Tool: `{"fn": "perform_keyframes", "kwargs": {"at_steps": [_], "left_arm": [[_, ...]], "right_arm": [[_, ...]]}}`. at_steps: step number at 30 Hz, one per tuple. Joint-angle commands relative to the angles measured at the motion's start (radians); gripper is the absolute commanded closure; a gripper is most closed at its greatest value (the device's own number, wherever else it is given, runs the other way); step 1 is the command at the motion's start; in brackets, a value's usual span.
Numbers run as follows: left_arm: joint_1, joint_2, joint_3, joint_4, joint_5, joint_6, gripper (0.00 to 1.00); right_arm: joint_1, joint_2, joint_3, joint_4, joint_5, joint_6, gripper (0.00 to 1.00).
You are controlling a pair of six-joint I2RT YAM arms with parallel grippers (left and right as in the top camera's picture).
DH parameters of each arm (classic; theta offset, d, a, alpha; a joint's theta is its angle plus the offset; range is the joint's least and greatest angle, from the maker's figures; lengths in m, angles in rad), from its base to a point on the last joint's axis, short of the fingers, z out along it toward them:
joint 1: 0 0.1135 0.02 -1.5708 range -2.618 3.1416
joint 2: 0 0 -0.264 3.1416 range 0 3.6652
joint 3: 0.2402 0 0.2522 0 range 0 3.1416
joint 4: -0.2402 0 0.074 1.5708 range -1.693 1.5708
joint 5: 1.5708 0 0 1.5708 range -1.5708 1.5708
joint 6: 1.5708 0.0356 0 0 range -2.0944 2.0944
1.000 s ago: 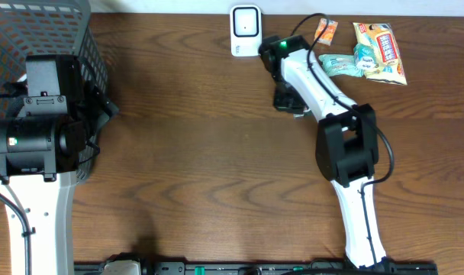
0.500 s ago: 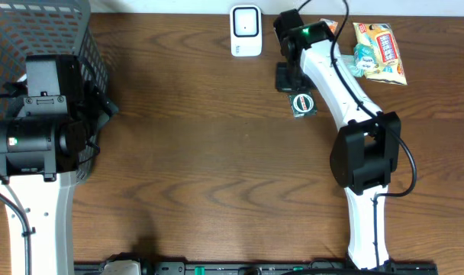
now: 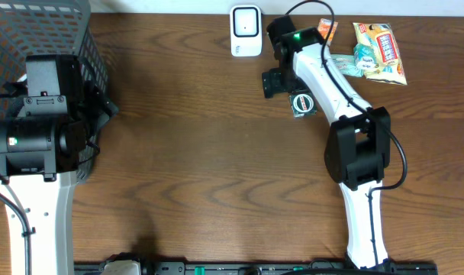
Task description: Scan the item barcode
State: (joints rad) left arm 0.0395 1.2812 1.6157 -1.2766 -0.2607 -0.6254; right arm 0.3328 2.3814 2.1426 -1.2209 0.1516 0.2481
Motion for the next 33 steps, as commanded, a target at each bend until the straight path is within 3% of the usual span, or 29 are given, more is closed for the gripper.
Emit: {"fn": "perform_keyframes", "kwargs": {"at_steps": [1,7,22,24,28,33], "left_arm": [[0.007,0.000,0.006,-0.003,-0.010,-0.005,0.03],[0.007,0.000,0.006,-0.003,-0.010,-0.005,0.02],[0.007,0.000,0.006,-0.003,-0.010,-0.005,0.02],[0.007,0.000,0.006,-0.003,-0.010,-0.005,0.02],[0.007,0.000,0.006,-0.003,-0.010,-0.005,0.02],[0.007,0.000,0.006,-0.003,-0.010,-0.005,0.02]], "right_arm": [[-0.037,0.002,0.000,0.013,0.044,-0.127,0.01],[-0.061,0.022,0.000,0.050,0.011,-0.246,0.01],[-0.095,0.104,-0.001,0.035,-0.069,-0.250,0.02],[-0.100,0.108,-0.001,0.036,-0.069,-0.250,0.04],[-0.111,0.109,-0.011,0.034,-0.069,-0.249,0.22],[-0.122,0.109,-0.019,0.019,-0.104,-0.250,0.22]]}}
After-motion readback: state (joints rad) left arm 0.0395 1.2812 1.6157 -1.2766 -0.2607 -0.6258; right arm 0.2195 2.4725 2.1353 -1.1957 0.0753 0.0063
